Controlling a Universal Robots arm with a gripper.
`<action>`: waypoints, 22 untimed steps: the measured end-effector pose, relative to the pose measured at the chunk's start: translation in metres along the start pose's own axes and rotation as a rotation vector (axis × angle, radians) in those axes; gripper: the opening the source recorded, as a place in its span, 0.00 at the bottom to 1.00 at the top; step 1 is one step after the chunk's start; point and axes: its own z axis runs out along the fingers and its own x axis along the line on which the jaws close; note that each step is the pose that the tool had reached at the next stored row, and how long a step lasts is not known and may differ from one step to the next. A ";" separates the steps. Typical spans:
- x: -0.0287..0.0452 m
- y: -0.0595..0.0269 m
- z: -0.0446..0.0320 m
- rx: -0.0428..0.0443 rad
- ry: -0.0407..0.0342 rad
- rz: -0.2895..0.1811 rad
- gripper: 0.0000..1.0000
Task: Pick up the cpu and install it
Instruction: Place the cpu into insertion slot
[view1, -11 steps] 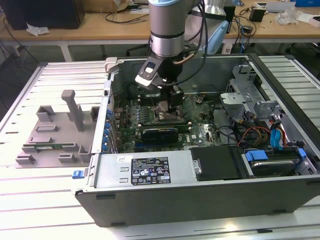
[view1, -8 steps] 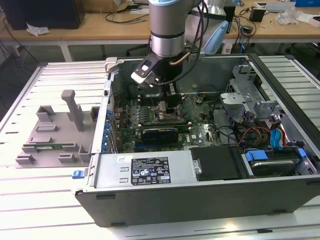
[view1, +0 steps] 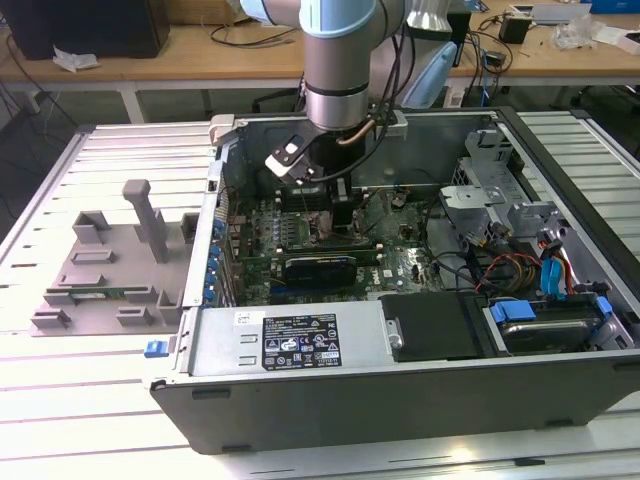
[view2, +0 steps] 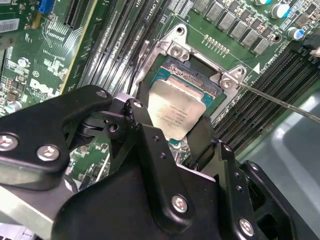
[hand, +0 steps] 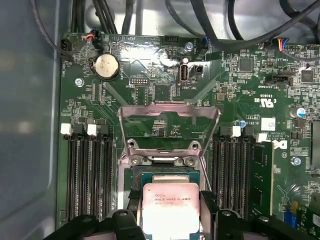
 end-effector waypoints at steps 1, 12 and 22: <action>0.0001 -0.0004 0.0005 0.0001 0.0000 0.001 0.54; 0.0069 -0.0048 0.0114 0.0003 -0.0003 0.004 0.54; 0.0069 -0.0031 0.0132 0.0017 -0.0016 0.036 0.54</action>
